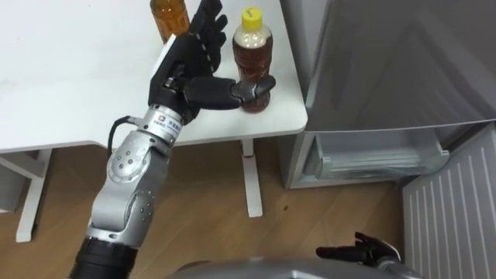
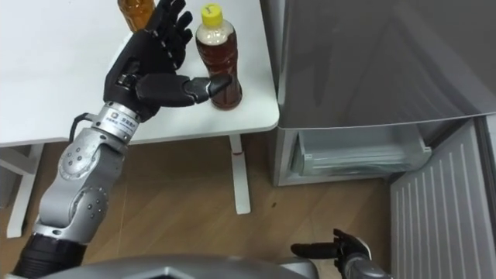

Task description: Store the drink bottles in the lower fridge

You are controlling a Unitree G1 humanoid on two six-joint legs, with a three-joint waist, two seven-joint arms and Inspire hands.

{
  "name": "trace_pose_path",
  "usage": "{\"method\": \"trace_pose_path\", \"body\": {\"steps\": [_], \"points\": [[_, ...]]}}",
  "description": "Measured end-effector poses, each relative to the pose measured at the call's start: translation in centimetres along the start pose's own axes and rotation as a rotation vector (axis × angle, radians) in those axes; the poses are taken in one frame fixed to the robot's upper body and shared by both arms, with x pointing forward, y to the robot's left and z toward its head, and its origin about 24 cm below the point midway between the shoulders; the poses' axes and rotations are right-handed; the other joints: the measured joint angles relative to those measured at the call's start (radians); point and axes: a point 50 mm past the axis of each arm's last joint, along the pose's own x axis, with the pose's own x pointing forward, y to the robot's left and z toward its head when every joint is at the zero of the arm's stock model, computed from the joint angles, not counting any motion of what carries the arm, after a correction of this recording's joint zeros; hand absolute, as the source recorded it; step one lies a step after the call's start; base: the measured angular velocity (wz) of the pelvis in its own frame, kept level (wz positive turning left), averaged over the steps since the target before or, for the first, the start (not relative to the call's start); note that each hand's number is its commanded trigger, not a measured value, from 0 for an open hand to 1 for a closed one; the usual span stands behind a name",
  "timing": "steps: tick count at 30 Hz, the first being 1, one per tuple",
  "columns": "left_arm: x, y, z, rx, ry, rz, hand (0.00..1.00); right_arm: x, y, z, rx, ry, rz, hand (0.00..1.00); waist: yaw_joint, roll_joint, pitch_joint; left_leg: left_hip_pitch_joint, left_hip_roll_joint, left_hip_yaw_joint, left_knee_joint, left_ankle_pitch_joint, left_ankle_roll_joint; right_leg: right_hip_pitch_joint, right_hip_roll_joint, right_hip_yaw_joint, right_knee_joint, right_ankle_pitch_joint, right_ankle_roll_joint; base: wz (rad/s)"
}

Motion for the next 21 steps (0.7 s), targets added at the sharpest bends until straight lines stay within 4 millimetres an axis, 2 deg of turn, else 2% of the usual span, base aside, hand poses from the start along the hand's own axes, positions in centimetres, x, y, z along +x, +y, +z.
{"method": "trace_pose_path", "body": {"steps": [9, 21], "points": [[1.2, 0.5, -0.2, 0.009, 0.017, 0.021, 0.00, 0.0, 0.0, 0.3, 0.009, -0.013, 0.003, 0.00, -0.027, 0.000, 0.0011, 0.002, 0.001, 0.007, 0.000, 0.000, 0.000, 0.000, 0.000, 0.014, 0.000, 0.000, 0.000, -0.01], [2.0, 0.8, -0.3, 0.016, 0.025, 0.037, 0.00, 0.0, -0.1, 0.1, 0.024, -0.012, -0.002, 0.00, -0.030, 0.005, 0.0048, 0.016, 0.003, 0.021, -0.014, 0.000, 0.000, 0.000, 0.000, 0.025, 0.000, 0.000, 0.000, -0.03]]}}
